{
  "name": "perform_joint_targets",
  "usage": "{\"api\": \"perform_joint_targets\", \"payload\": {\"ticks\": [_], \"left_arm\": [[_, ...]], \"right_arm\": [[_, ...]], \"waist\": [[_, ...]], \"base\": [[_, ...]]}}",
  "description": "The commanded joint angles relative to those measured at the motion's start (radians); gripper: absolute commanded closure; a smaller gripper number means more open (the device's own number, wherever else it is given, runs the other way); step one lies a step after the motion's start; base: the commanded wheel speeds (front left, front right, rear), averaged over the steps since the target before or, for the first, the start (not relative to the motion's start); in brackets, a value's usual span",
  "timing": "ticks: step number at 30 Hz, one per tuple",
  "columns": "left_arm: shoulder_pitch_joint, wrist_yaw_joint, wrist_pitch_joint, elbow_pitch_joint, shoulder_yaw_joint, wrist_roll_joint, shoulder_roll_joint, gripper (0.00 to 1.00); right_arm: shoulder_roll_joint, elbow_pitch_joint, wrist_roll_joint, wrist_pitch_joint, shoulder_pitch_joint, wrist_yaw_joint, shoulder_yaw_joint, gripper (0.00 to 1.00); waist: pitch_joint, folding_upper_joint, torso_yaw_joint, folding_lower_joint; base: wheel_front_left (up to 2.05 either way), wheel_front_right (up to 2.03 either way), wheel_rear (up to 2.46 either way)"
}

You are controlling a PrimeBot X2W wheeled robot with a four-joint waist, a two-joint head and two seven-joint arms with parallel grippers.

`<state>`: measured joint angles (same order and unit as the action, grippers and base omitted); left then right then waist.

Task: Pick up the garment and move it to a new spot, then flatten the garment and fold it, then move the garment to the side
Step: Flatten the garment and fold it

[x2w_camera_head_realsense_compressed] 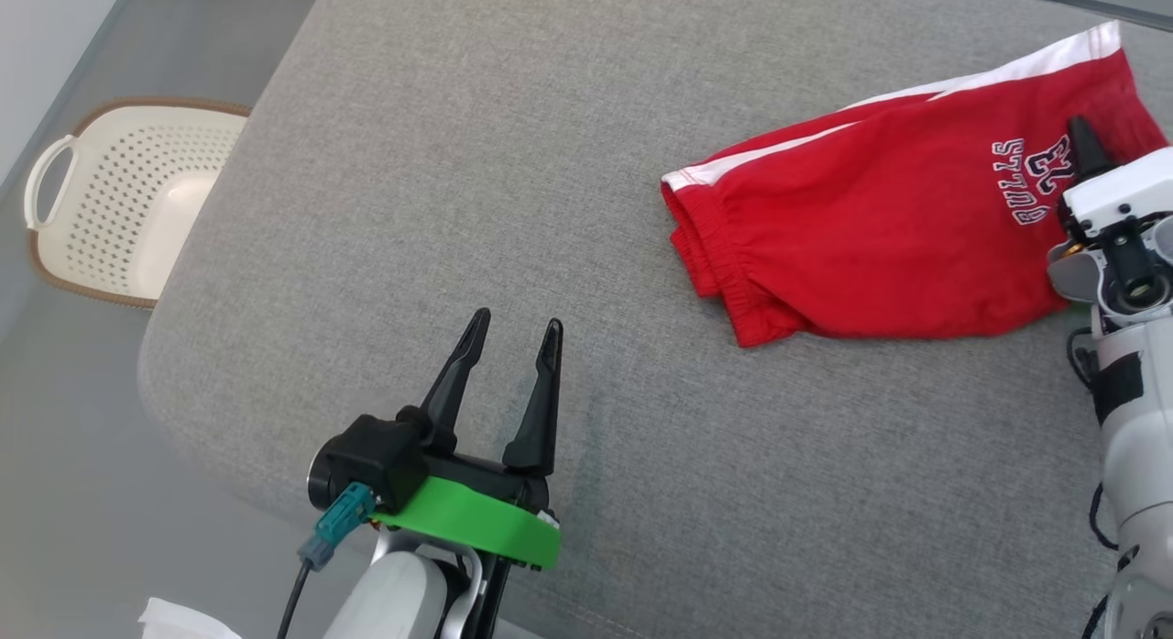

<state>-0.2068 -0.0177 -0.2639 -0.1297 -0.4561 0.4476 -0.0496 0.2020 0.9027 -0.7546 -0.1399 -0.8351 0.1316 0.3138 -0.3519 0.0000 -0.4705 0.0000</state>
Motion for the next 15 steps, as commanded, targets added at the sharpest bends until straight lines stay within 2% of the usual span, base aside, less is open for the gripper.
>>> {"api": "perform_joint_targets", "payload": {"ticks": [1,8,15], "left_arm": [[-0.013,-0.003,0.0,-0.002,0.006,-0.008,-0.003,0.0],[0.007,-0.016,0.0,-0.014,0.042,-0.039,-0.003,0.0],[0.04,-0.037,0.0,-0.026,0.099,-0.077,-0.003,0.0]], "right_arm": [[-0.01,0.002,-0.019,0.004,0.046,-0.002,-0.004,1.0],[-0.022,-0.094,-0.075,0.02,0.133,-0.002,-0.046,1.0],[-0.05,-0.213,-0.116,0.053,0.27,-0.002,-0.069,1.0]], "waist": [[0.023,0.0,0.028,0.0],[0.088,0.0,0.103,0.0],[0.166,0.0,0.21,0.0]], "base": [[0.0,0.0,0.0],[0.0,0.0,0.0],[0.0,0.0,0.0]]}}
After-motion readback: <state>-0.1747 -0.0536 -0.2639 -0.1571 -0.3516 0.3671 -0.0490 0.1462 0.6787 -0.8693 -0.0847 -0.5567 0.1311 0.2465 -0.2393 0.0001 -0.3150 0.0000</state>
